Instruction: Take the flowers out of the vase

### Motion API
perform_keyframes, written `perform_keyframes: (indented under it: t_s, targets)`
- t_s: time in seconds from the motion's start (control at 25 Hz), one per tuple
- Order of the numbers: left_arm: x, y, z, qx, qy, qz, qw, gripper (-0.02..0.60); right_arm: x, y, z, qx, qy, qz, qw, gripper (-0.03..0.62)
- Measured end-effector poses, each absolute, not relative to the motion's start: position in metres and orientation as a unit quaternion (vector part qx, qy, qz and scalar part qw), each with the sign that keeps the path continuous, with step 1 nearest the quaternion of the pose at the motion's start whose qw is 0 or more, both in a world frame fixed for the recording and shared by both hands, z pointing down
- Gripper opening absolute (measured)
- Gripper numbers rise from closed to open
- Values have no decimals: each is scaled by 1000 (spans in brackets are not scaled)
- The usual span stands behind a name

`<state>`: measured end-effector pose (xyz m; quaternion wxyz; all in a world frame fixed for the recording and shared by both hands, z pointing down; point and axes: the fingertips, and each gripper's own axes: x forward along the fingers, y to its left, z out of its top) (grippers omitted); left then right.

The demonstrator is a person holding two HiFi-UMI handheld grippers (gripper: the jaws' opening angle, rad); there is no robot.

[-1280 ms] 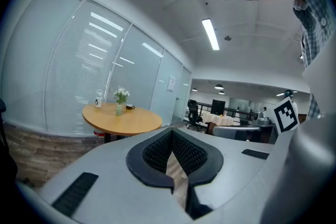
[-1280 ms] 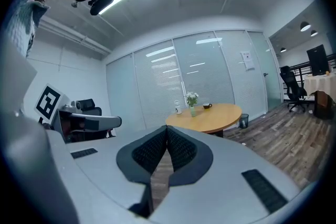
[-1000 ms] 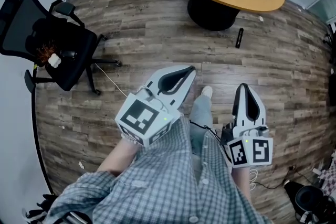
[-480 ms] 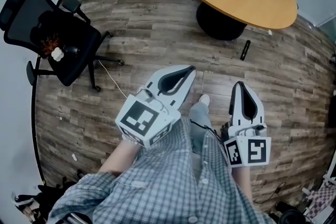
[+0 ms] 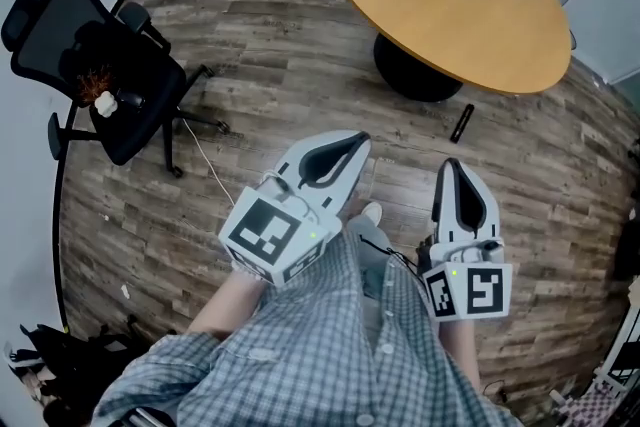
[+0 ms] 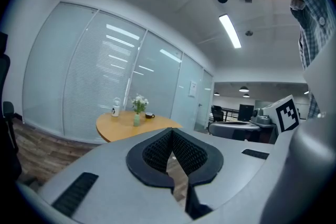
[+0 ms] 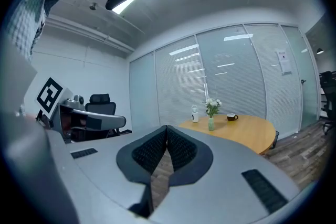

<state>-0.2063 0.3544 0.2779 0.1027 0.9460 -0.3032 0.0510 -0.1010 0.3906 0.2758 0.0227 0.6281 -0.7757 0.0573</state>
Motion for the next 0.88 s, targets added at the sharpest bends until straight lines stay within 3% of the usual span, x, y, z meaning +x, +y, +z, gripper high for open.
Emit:
perform_keyframes:
  t_s: [0.88]
  targets:
    - [-110,296,268,938,-337,47,63,8,5,336,281,608,-792,44,-3,9]
